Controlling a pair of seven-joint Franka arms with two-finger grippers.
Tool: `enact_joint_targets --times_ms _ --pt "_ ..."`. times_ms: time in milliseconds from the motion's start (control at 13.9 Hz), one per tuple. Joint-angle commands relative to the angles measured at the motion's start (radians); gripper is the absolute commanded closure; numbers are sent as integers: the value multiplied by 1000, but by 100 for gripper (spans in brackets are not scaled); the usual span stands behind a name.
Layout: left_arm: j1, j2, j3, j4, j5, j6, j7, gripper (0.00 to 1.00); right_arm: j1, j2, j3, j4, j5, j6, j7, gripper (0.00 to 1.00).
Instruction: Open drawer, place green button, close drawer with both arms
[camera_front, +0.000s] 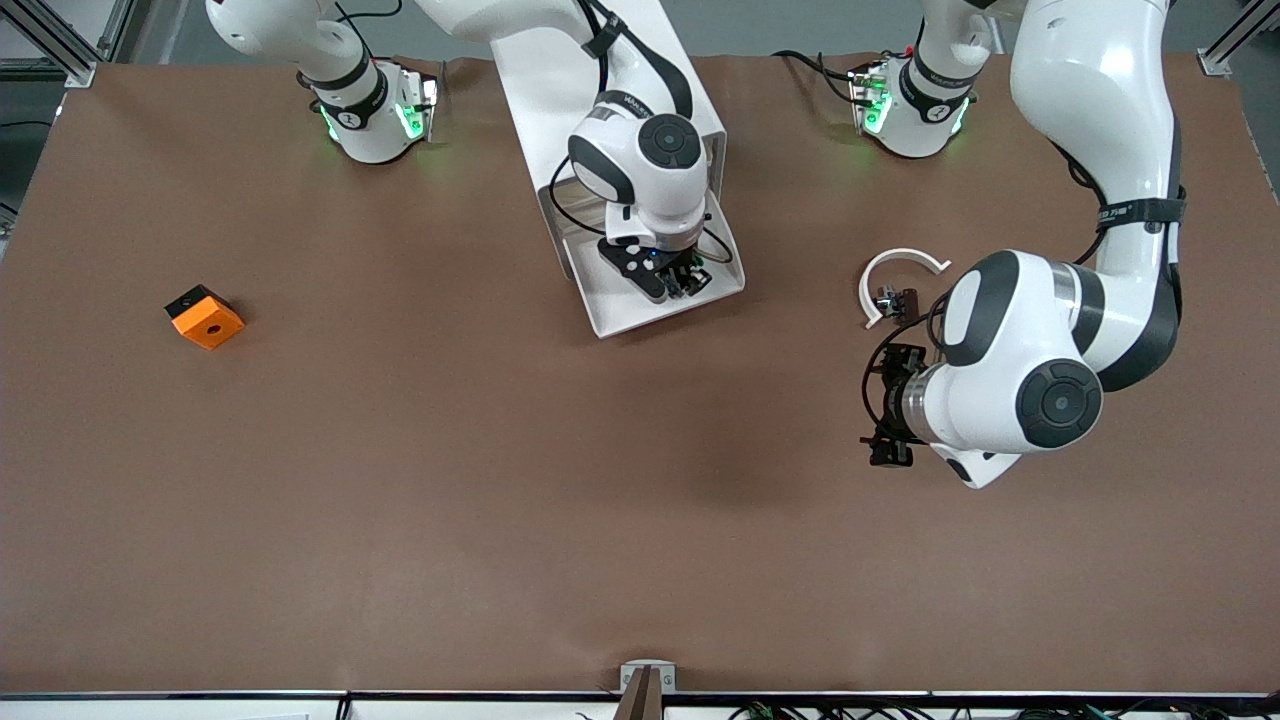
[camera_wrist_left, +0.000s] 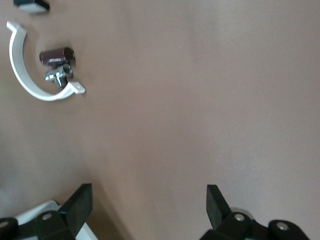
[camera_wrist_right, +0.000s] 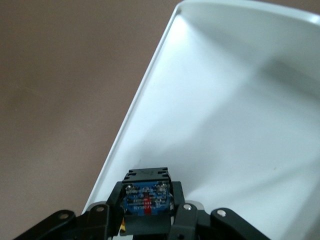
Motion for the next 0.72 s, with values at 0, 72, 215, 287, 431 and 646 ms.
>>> enact_joint_targets --times_ms 0,72,215,287,431,646 --pt "21 -75 0 -91 19 -1 171 0 24 13 -13 30 -7 -20 22 100" --pt "21 -89 1 -116 19 0 229 0 24 13 -13 30 -7 -22 21 100" --pt "33 -121 1 -159 19 3 327 0 24 13 -13 30 -8 -22 18 1" --pt "43 -134 0 -179 19 6 360 0 24 13 -13 32 -10 -22 12 0" --pt "44 -146 0 -209 19 11 435 0 15 11 -13 44 -7 -25 2 0" --pt "53 -174 0 -261 19 51 507 0 -19 10 -16 110 -5 -100 -33 0"
